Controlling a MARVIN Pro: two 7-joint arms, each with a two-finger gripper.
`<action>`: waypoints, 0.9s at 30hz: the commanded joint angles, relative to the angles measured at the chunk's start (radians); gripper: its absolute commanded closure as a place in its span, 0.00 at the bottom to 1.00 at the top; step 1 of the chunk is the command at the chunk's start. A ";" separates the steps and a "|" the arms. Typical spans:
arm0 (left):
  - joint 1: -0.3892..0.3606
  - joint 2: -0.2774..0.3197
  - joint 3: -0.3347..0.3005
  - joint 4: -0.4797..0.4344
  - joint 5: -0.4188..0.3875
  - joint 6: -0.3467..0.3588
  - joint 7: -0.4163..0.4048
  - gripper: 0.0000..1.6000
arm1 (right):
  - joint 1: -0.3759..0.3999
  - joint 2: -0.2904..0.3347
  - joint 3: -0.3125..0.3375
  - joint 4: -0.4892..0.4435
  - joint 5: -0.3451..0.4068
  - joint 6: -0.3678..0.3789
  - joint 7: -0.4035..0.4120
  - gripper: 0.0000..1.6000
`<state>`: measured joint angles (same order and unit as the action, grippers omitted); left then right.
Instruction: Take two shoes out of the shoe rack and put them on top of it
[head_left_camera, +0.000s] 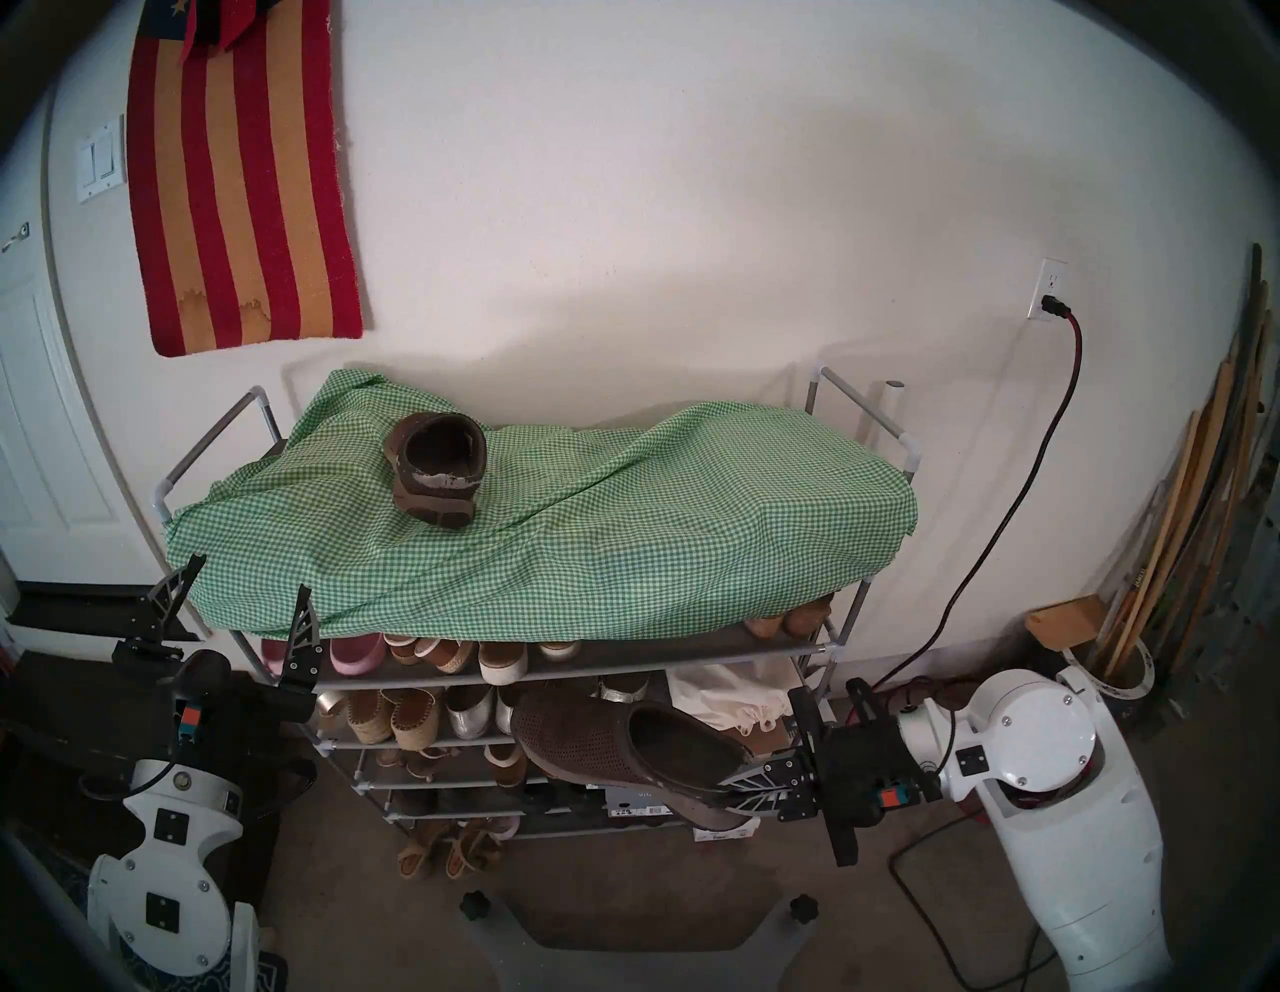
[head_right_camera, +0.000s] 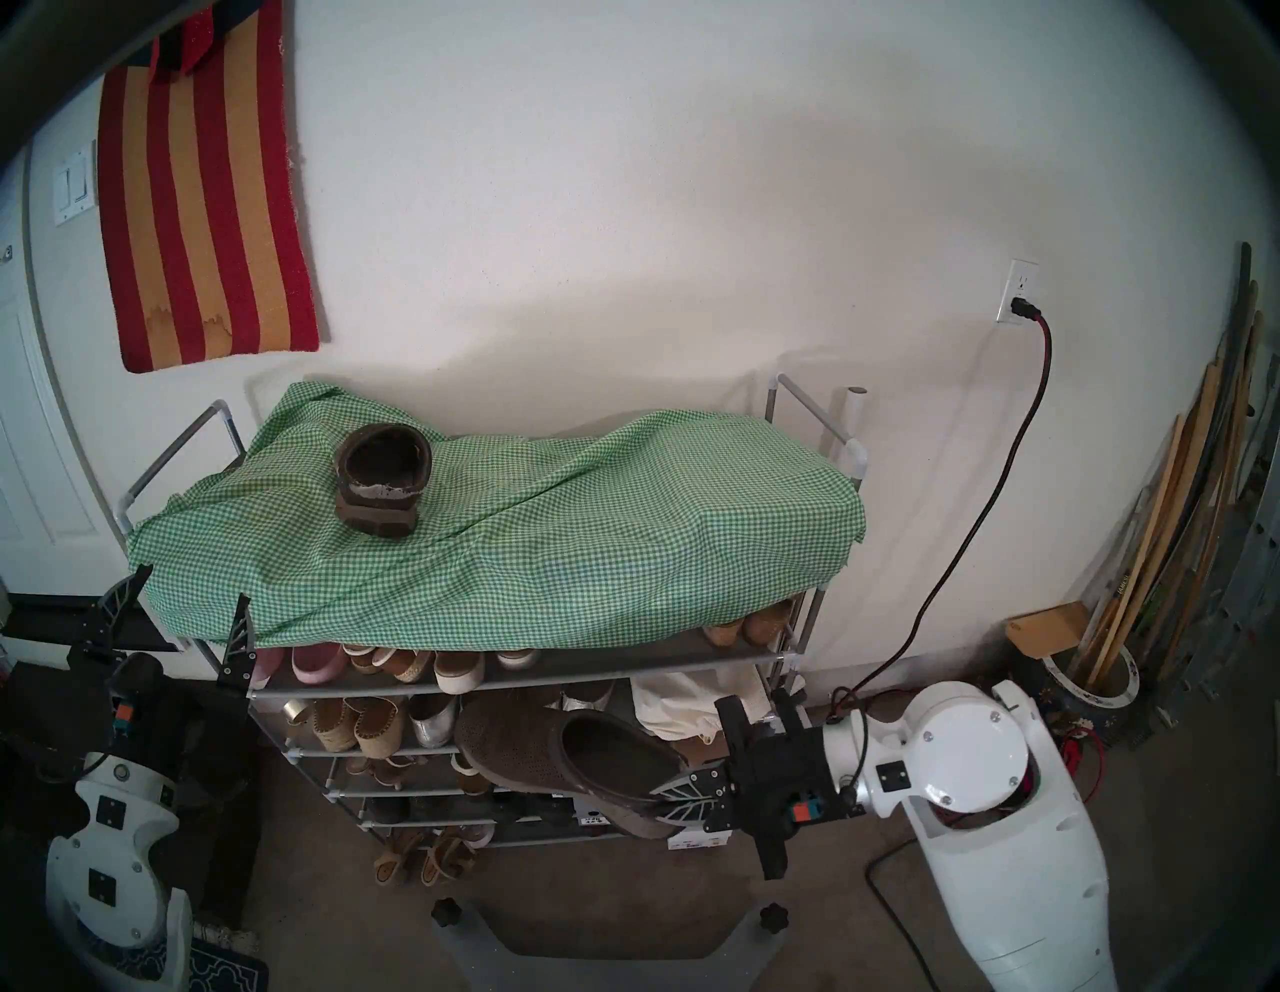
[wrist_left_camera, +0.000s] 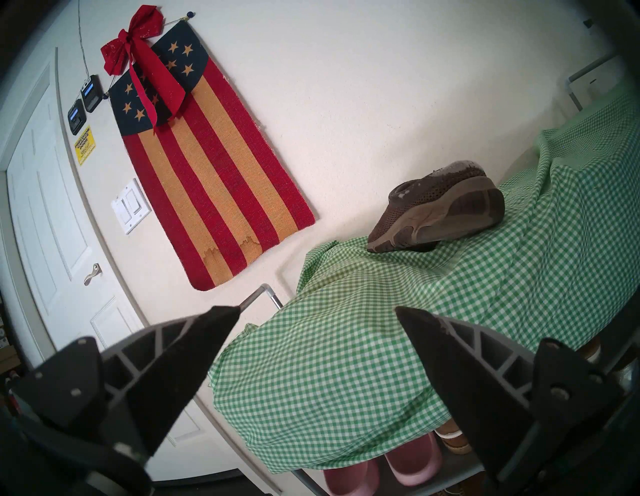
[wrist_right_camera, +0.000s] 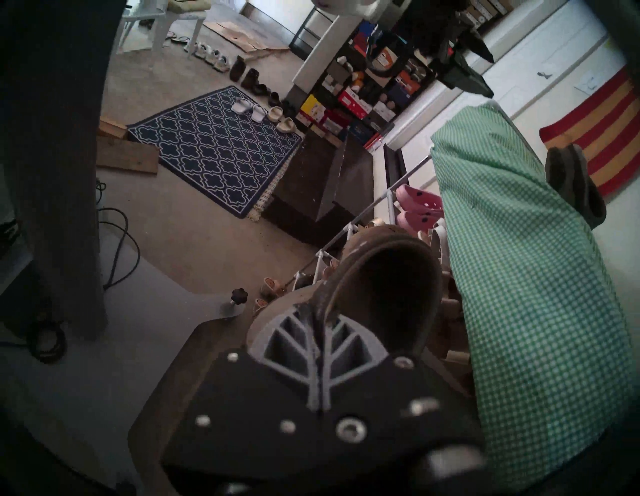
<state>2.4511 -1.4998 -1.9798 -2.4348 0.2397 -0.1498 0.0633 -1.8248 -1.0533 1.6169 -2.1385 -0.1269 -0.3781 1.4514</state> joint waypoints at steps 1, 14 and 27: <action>0.000 0.002 -0.002 -0.009 0.002 0.002 -0.001 0.00 | 0.026 0.117 0.015 -0.079 0.141 0.073 0.032 1.00; -0.001 0.001 -0.002 -0.009 0.003 0.002 -0.002 0.00 | 0.179 0.268 0.033 -0.081 0.346 0.168 0.032 1.00; -0.001 0.000 -0.002 -0.009 0.003 0.002 -0.002 0.00 | 0.331 0.311 0.065 -0.029 0.453 0.197 0.032 1.00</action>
<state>2.4505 -1.5016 -1.9801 -2.4349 0.2401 -0.1502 0.0620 -1.5993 -0.7719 1.6659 -2.1968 0.2824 -0.1822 1.4865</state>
